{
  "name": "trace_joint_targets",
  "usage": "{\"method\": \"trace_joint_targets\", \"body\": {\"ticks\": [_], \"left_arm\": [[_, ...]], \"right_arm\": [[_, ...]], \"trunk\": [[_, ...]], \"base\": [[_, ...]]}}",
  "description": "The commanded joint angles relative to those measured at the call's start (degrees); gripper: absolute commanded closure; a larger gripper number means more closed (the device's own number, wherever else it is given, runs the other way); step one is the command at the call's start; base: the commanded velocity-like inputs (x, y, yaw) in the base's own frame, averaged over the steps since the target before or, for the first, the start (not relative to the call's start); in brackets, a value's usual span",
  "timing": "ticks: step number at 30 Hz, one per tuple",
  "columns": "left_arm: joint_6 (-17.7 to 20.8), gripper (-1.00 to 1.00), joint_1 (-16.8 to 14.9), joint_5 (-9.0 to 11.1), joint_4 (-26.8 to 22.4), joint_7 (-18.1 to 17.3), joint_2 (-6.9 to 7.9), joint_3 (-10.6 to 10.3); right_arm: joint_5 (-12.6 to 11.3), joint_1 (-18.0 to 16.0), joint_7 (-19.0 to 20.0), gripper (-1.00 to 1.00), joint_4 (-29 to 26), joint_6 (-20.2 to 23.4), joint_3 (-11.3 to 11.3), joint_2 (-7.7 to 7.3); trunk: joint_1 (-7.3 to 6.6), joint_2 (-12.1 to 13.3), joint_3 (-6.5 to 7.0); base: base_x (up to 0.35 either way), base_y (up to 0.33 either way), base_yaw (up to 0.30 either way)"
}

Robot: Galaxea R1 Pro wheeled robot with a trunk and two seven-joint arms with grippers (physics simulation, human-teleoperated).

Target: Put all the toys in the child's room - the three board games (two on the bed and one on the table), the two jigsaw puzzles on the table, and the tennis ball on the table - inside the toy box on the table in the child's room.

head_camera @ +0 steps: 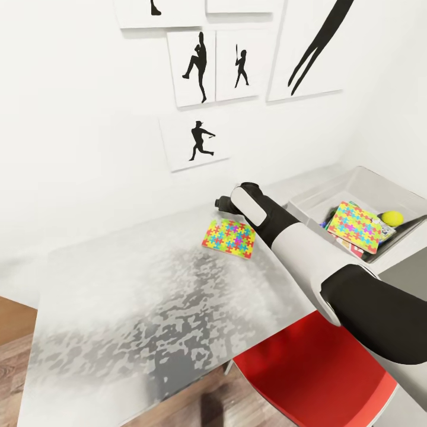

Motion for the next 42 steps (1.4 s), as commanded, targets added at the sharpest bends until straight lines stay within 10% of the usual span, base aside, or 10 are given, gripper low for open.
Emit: {"method": "trace_joint_targets", "body": {"ticks": [1,42], "left_arm": [[0.6,-1.0,-0.08,0.09,0.02,-0.19,0.03,-0.12],[0.51,-1.0,-0.08,0.0,0.1,-0.16,2.23,-0.29]], "right_arm": [[-0.32,-0.06,-0.41,-1.0,-0.01,0.1,0.18,0.0],[-0.39,-0.07,-1.08,-1.0,-0.12,-2.25,0.15,0.0]], "trunk": [[0.01,-0.04,-0.05],[0.01,-0.04,-0.21]], "base": [[0.0,0.0,0.0],[0.0,0.0,0.0]]}}
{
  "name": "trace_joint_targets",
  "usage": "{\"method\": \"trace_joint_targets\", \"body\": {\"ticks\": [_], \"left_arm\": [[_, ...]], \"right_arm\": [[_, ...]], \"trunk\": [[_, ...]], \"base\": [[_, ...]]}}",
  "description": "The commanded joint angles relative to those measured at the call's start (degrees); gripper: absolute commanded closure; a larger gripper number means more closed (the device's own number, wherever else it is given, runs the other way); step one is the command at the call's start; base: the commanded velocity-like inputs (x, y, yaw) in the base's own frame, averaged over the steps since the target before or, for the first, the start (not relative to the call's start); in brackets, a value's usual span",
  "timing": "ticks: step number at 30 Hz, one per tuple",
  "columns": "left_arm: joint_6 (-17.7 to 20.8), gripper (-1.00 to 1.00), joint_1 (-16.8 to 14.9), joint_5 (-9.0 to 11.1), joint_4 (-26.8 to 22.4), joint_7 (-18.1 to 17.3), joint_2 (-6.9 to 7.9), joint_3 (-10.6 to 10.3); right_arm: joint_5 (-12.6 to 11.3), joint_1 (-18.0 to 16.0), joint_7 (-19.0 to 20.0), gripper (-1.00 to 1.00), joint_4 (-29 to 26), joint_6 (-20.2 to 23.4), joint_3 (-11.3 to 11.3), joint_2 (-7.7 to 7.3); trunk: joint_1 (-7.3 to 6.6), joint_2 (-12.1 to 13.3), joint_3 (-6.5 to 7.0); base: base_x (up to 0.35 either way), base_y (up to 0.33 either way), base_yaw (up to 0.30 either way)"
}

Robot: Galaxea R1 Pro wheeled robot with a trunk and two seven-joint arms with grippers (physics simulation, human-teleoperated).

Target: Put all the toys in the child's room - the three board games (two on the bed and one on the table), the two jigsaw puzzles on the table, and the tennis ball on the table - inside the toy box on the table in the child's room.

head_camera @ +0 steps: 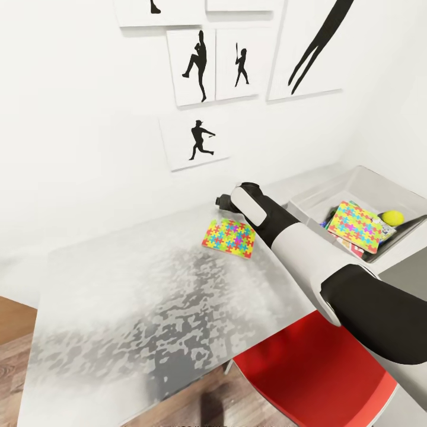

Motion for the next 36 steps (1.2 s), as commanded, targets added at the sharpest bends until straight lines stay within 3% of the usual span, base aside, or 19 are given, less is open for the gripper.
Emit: {"method": "trace_joint_targets", "body": {"ticks": [1,14,36], "left_arm": [[0.6,-1.0,-0.1,0.09,0.05,-0.2,0.03,-0.14],[0.6,-1.0,-0.1,0.09,0.03,-0.2,0.03,-0.14],[0.59,-1.0,-0.1,0.09,0.02,-0.21,0.03,-0.13]], "right_arm": [[-0.27,-0.06,-0.59,-1.0,-0.1,0.12,0.11,0.0],[-0.32,-0.06,-1.4,-1.0,-0.33,0.63,-0.16,0.0],[-0.28,-0.06,-1.23,-1.0,0.02,0.22,0.05,0.0]], "trunk": [[0.01,-0.04,-0.12],[0.01,-0.04,-0.63],[0.01,-0.04,-2.6]], "base": [[0.0,0.0,0.0],[0.0,0.0,0.0],[0.0,0.0,0.02]]}}
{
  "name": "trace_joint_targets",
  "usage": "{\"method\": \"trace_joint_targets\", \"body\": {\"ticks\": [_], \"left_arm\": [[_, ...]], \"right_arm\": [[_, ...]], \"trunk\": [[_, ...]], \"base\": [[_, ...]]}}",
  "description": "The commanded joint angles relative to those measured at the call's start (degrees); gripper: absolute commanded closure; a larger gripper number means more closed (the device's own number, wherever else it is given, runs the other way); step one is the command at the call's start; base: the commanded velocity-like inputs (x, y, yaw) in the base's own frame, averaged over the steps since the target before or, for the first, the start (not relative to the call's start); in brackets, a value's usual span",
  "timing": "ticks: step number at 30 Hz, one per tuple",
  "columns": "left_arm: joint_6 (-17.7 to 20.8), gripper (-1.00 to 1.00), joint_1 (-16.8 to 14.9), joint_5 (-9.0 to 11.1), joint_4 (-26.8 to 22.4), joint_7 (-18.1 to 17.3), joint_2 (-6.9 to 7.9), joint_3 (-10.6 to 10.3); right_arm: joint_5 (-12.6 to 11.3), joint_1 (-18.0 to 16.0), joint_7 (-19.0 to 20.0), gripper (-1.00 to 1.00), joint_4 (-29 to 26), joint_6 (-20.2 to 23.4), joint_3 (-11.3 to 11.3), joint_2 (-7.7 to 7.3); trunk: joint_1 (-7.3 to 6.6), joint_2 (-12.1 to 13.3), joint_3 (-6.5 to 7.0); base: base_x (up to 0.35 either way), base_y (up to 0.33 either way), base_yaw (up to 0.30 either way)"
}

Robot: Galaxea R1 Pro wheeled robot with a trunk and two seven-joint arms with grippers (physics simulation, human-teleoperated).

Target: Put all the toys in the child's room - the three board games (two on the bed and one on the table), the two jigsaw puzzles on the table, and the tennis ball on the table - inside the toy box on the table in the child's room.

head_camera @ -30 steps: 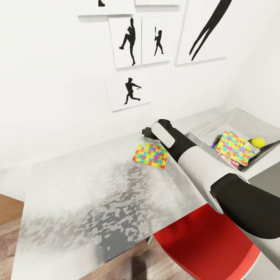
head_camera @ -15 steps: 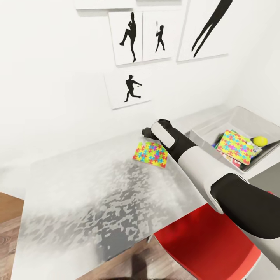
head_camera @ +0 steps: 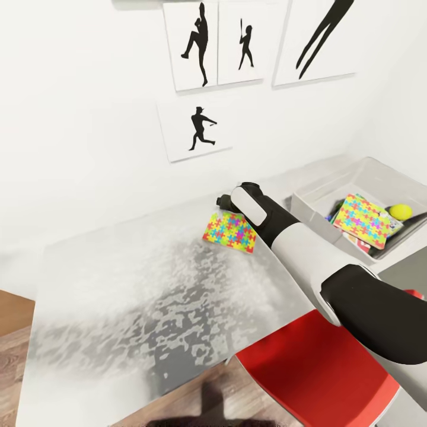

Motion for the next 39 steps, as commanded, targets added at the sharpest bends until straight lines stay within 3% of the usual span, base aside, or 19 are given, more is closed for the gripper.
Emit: {"method": "trace_joint_targets", "body": {"ticks": [1,23,33,39], "left_arm": [[0.59,-1.0,-0.1,0.09,0.06,-0.18,0.03,-0.13],[0.54,-1.0,-0.1,0.09,0.04,-0.18,0.03,-0.14],[0.53,-1.0,-0.1,0.09,0.02,-0.19,0.03,-0.14],[0.3,-1.0,0.06,0.0,-0.33,0.19,-1.88,-0.1]], "right_arm": [[-0.26,-0.07,-0.45,-1.0,-0.03,0.12,0.15,0.0],[-0.15,0.02,-0.77,-1.0,-0.44,-0.03,0.29,0.0],[-0.09,0.02,-0.74,-1.0,-0.44,-0.06,0.51,0.0],[1.57,1.7,-0.26,-1.0,-1.07,-1.07,0.62,0.0]], "trunk": [[0.0,-0.04,-0.15],[0.0,-0.04,-2.19],[0.0,-0.04,-2.38],[0.01,-0.04,-2.38]], "base": [[0.0,0.0,0.0],[0.0,0.0,0.0],[0.0,0.0,0.0],[0.0,0.0,0.0]]}}
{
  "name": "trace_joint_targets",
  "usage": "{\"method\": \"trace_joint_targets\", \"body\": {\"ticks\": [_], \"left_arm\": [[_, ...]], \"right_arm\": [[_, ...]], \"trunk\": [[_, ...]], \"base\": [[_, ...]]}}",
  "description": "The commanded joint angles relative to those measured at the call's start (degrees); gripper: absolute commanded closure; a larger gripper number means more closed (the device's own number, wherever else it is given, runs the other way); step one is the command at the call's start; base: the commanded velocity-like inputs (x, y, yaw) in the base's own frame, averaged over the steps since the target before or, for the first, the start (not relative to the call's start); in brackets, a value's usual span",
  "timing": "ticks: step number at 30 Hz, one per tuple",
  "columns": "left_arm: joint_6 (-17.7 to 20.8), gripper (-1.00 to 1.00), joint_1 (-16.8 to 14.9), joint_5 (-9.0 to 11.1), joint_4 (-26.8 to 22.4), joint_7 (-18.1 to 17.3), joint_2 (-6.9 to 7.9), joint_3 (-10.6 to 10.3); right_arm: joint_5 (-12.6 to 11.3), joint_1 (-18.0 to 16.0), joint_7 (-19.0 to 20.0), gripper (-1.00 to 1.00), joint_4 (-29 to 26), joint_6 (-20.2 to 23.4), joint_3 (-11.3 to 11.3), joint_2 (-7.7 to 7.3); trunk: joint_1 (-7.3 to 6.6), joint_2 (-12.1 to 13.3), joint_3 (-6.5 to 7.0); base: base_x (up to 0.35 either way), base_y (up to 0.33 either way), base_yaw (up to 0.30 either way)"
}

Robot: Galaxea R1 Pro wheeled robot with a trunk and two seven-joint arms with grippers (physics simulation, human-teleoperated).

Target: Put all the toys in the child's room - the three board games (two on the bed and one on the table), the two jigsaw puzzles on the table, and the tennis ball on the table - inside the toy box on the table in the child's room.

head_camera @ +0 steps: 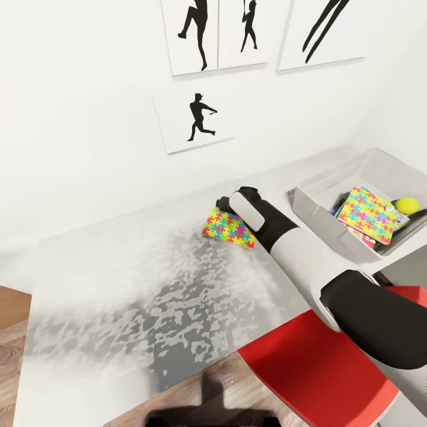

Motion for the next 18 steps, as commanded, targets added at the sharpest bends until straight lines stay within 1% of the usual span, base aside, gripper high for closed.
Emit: {"method": "trace_joint_targets", "body": {"ticks": [1,4,5,6,7,8,10,12,13,14,18], "left_arm": [[0.6,-1.0,-0.08,0.11,0.03,-0.14,-0.04,-0.12],[0.44,-1.0,-0.08,0.11,0.03,-0.08,-0.63,-0.24],[0.32,-1.0,-0.08,0.11,0.03,-0.08,-0.71,-0.26],[-0.01,-1.0,0.01,-0.24,0.37,0.26,-1.05,-0.59],[-0.33,-1.0,0.06,-0.6,0.7,0.58,-1.39,-0.93],[-0.66,-1.0,0.07,-0.95,1.03,0.56,-1.72,-0.94],[-1.31,-1.0,0.07,-1.64,1.69,0.56,-2.38,-0.94],[-1.95,-1.0,0.08,-1.24,1.04,0.09,-1.79,-0.3],[-1.61,-1.0,0.09,-0.92,0.72,-0.09,-1.47,-0.05],[-1.29,-1.0,0.09,-0.76,0.4,-0.15,-1.15,0.03],[0.0,-1.0,0.1,-1.98,-0.89,-0.5,0.14,0.38]], "right_arm": [[-0.6,-0.13,-0.52,-1.0,0.33,0.48,0.09,0.0],[-0.71,0.06,-0.66,-1.0,0.39,0.85,0.04,0.0],[-0.42,0.13,-0.68,-1.0,0.11,1.09,0.03,0.0],[-0.27,0.41,-0.95,-1.0,-0.7,0.62,-0.23,-0.34],[-0.72,0.7,-1.12,-1.0,-1.18,0.66,-0.53,-0.37],[-0.5,0.97,-1.36,-1.0,-1.68,0.83,-0.78,-0.02],[0.42,1.52,-1.98,-1.0,-2.4,1.05,-1.28,0.0],[0.95,2.06,-2.35,-1.0,-3.2,1.41,-1.77,0.0],[1.33,1.67,-1.95,-1.0,-2.95,1.64,-2.02,0.0],[1.12,1.34,-1.63,-1.0,-2.63,1.85,-2.25,0.0],[-0.14,0.05,-0.35,-1.0,-1.35,2.42,-3.38,0.0]], "trunk": [[0.01,-0.03,-0.06],[0.01,-0.03,-0.06],[0.01,-0.03,-0.06],[0.01,-0.02,-0.05],[0.01,-0.02,-0.05],[0.01,-0.02,-0.05],[0.01,-0.02,-0.05],[0.01,-0.02,-0.05],[0.01,-0.02,-0.05],[0.01,-0.02,-0.05],[0.01,-0.02,-0.05]], "base": [[0.0,0.0,0.0],[0.0,0.0,0.0],[0.0,0.0,0.0],[0.0,0.0,0.0],[0.0,0.0,0.0],[0.0,0.0,0.0],[0.0,0.0,0.0],[0.0,0.0,0.0],[0.0,0.0,0.0],[0.0,0.0,0.0],[0.0,0.0,0.0]]}}
